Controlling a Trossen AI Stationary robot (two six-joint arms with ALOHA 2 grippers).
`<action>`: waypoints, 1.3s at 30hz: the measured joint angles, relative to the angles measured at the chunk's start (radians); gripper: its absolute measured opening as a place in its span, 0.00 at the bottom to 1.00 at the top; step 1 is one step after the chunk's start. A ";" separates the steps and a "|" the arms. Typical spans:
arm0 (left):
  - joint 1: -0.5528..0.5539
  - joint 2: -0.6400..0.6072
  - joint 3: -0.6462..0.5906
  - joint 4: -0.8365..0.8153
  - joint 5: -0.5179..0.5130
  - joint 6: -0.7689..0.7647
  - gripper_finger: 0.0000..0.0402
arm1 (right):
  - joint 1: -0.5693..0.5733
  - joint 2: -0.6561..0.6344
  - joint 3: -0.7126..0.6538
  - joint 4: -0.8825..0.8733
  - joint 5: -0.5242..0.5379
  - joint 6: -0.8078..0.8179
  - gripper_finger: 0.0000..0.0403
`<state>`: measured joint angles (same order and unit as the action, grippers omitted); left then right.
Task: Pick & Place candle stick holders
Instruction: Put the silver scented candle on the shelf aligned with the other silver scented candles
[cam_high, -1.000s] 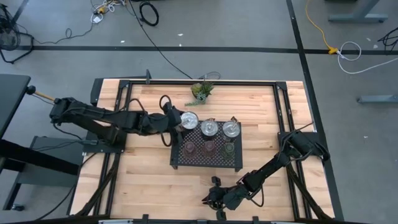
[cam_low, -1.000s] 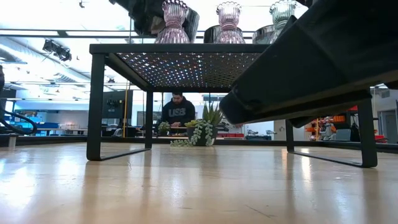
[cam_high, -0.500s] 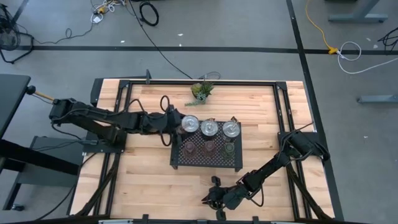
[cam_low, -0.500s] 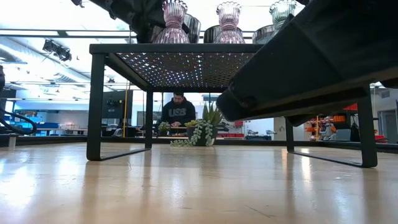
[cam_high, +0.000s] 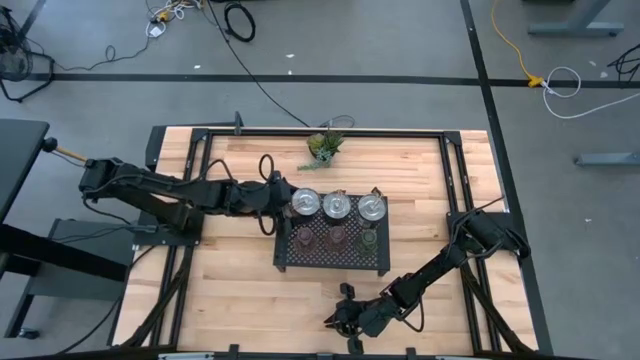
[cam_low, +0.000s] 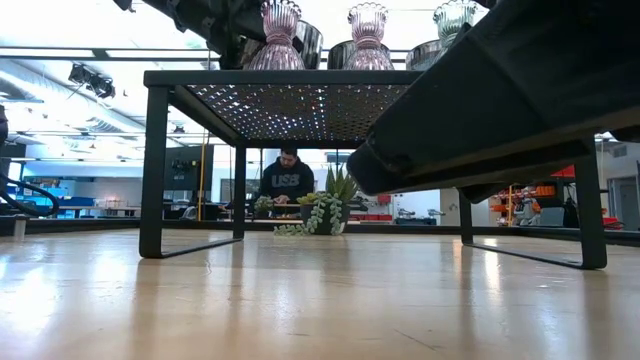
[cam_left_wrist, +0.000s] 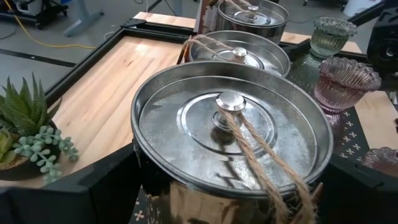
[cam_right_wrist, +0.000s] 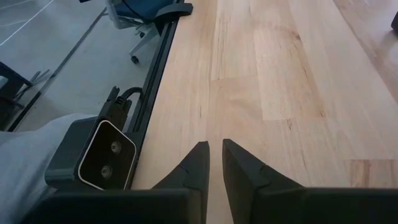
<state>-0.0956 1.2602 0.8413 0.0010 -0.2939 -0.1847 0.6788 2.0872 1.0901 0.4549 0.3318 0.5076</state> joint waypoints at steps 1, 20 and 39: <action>0.000 0.000 0.000 0.000 0.000 -0.003 0.91 | 0.000 0.000 0.000 0.000 0.000 0.000 0.12; -0.003 0.003 0.000 -0.011 -0.001 -0.078 0.91 | 0.000 0.000 0.000 0.001 0.000 0.000 0.12; -0.010 0.003 0.000 -0.014 -0.017 -0.074 0.97 | 0.000 0.000 0.000 0.001 0.000 0.000 0.12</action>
<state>-0.1059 1.2633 0.8413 -0.0132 -0.3107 -0.2584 0.6788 2.0872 1.0901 0.4555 0.3321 0.5076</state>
